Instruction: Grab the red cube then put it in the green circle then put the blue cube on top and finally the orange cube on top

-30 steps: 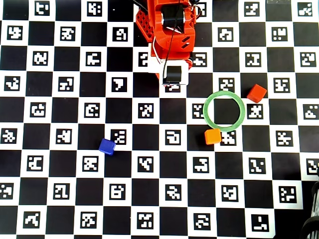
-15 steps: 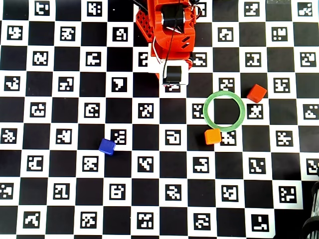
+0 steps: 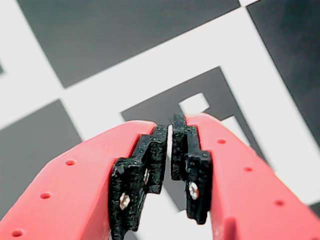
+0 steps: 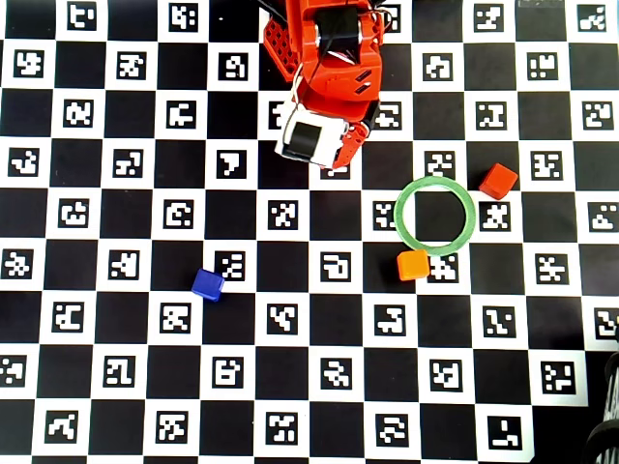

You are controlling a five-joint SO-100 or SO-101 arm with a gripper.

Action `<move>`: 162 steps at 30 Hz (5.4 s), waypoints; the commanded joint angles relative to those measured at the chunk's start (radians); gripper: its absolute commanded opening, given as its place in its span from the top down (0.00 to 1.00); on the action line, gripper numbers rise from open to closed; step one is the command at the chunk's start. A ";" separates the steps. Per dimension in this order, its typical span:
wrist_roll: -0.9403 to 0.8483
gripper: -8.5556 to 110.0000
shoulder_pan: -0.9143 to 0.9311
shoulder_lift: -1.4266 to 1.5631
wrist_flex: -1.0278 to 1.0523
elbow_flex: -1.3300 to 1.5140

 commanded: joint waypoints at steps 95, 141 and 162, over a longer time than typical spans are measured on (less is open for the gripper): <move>1.569 0.51 -0.848 -1.385 -0.224 -0.828; 1.032 0.54 -0.824 -1.404 -0.189 -0.922; 0.867 0.55 -0.813 -1.427 -0.227 -0.907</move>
